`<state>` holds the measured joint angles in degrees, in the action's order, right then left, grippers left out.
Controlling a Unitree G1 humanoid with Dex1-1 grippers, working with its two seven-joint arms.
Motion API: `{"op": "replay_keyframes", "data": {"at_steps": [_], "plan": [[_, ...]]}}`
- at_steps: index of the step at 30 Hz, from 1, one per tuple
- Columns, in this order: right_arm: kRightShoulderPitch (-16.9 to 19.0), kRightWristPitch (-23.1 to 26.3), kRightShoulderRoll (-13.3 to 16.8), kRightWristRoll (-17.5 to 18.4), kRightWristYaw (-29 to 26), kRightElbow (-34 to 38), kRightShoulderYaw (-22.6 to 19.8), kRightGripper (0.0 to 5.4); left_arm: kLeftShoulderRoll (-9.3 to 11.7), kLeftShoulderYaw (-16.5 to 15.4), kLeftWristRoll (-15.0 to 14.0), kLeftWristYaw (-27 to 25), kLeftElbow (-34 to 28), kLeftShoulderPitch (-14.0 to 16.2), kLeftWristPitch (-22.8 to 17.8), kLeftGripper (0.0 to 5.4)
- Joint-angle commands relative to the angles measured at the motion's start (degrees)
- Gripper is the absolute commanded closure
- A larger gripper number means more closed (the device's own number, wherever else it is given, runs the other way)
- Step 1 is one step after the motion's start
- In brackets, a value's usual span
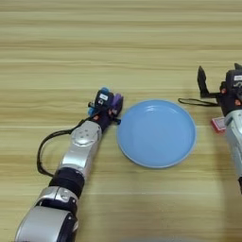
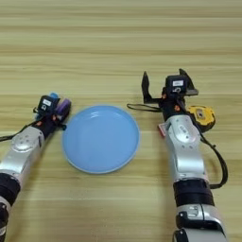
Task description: Move the objects on the table
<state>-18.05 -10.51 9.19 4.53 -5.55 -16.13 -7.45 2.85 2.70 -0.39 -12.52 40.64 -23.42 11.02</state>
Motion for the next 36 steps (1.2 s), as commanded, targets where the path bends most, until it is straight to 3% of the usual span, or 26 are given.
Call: {"op": "replay_keyframes", "data": {"at_steps": [1, 7, 12, 17, 24, 29, 36], "plan": [[0.09, 0.66, 0.34, -0.28, -0.14, 0.17, 0.09, 0.0, -0.31, -0.43, -0.31, -0.24, 0.3, -0.64, 0.39, 2.78], [1.08, 2.39, 0.57, -1.64, -2.26, 1.03, 2.92, 0.0, -1.81, -1.78, -4.22, -3.68, -3.69, 0.14, 1.65, 2.19], [3.62, 5.57, 0.73, -4.17, -5.35, 5.75, 7.73, 0.0, -2.08, -2.01, -4.67, -4.5, -4.31, 0.33, 1.71, 1.61], [7.57, 12.64, 1.96, -6.69, -9.88, 12.84, 13.83, 0.0, -2.18, -3.87, -5.38, -3.0, -3.96, -0.55, 3.59, 1.01], [10.19, 23.04, 1.35, -2.72, -14.62, 18.36, 15.81, 0.0, -1.15, -9.98, -6.46, 3.88, -1.52, -3.29, 9.43, 0.26], [9.45, 23.91, 1.78, -4.8, -14.17, 15.17, 16.82, 0.0, -0.7, -11.84, -6.56, 6.22, 0.83, -4.44, 11.69, 0.02], [7.35, 20.37, 3.0, -11.75, -10.39, 6.65, 18.85, 0.0, -0.8, -12.62, -6.71, 6.86, 2.45, -4.9, 13.1, 0.02]]}}
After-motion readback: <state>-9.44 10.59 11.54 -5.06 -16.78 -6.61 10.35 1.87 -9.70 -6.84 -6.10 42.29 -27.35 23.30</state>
